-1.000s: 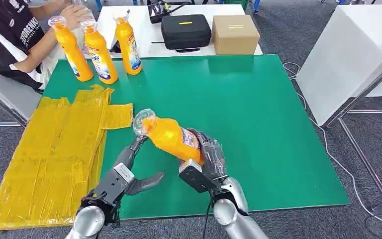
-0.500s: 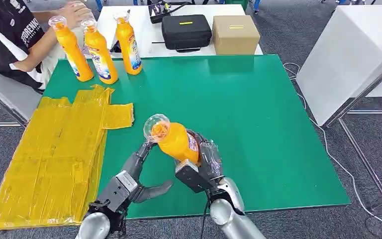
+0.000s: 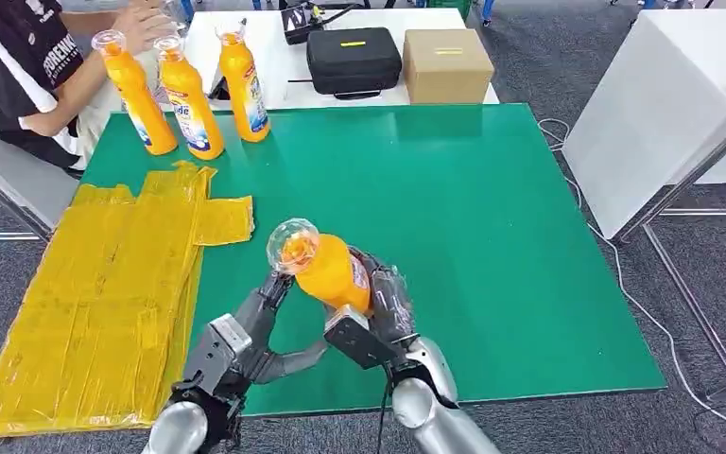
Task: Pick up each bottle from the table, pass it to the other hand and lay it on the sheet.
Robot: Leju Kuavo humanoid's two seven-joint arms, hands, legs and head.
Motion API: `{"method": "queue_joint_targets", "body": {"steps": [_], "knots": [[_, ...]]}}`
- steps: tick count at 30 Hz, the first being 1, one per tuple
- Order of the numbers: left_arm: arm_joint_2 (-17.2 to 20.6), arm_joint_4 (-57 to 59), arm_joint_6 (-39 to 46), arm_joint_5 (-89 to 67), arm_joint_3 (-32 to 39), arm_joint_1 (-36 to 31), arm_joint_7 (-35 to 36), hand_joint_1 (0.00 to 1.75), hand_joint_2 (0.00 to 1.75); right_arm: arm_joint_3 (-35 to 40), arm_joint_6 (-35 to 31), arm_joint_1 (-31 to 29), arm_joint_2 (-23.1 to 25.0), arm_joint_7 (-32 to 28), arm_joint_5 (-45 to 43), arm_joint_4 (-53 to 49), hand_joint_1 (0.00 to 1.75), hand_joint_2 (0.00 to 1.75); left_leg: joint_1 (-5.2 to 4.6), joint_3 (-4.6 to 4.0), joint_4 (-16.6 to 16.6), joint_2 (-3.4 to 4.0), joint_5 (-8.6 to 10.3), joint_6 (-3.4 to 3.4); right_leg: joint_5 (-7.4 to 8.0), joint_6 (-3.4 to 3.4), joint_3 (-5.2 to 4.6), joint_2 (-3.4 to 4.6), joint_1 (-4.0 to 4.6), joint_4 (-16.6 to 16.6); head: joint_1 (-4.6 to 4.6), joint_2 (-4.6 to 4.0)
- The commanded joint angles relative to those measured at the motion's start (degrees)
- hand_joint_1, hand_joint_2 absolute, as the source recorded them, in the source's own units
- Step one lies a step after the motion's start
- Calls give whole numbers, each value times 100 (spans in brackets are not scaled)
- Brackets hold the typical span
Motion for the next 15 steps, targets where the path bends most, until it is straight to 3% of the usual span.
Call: {"method": "queue_joint_targets", "body": {"steps": [1, 15], "knots": [[-116, 985, 86, 1092, -253, -679, 208, 0, 175, 647, -91, -465, 68, -103, -87, 701, 175, 175, 3, 16, -5, 3, -2, -15, 0, -5, 18, 0, 2, -8, 0, 0], [-98, 705, 289, 1185, -388, -752, -15, 0, 175, 802, 39, -498, 168, 54, 35, 715, 175, 175, 4, 6, 0, 0, -1, -13, -1, -4, 8, -2, 3, -4, -2, 0]]}}
